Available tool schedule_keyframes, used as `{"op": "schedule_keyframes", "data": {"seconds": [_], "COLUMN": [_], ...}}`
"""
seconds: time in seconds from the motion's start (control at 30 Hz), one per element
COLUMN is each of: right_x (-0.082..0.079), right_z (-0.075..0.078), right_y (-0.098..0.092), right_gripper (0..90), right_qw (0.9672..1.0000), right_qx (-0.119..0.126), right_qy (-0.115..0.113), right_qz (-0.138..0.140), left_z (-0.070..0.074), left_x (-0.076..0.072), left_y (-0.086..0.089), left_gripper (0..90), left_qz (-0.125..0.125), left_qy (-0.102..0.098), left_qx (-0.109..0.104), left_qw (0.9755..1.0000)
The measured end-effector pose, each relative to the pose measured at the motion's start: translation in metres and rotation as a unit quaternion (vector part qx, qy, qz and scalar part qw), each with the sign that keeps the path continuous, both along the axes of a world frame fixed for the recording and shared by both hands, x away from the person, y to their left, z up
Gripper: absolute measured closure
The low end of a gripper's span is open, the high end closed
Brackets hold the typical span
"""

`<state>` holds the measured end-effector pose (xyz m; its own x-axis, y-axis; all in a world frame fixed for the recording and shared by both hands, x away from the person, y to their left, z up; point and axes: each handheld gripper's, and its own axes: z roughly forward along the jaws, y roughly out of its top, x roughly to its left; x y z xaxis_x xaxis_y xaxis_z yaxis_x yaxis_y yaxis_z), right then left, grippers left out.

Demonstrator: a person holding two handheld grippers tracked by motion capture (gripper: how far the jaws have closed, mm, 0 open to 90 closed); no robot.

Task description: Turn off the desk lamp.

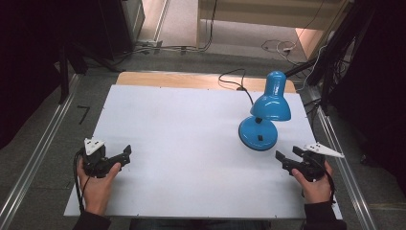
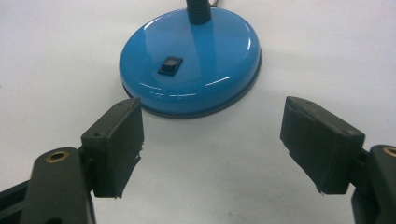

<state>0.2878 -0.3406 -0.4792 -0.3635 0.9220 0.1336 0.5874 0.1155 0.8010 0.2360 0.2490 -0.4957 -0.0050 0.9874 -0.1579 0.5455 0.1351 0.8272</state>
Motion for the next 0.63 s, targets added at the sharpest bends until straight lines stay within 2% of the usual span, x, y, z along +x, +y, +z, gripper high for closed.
{"op": "schedule_keyframes", "data": {"seconds": [0.43, 0.5, 0.57, 0.63], "right_x": [-0.005, -0.007, -0.007, -0.004], "right_z": [-0.001, -0.001, -0.004, -0.011], "right_y": [-0.009, -0.012, -0.015, -0.020], "right_gripper": [20.2, 20.2, 19.8, 18.9], "right_qw": [0.9999, 0.9998, 0.9993, 0.9984], "right_qx": [0.001, -0.005, -0.023, -0.027], "right_qy": [0.002, 0.003, 0.004, 0.022], "right_qz": [-0.012, -0.019, -0.030, -0.044], "left_z": [0.000, 0.000, 0.000, 0.000], "left_x": [0.000, 0.000, 0.000, 0.001], "left_y": [0.000, 0.000, 0.000, 0.000], "left_gripper": [8.2, 8.2, 8.2, 8.2], "left_qz": [0.001, 0.000, 0.001, -0.001], "left_qy": [0.001, 0.001, 0.000, 0.001], "left_qx": [-0.002, -0.002, -0.003, -0.003], "left_qw": [1.0000, 1.0000, 1.0000, 1.0000]}}
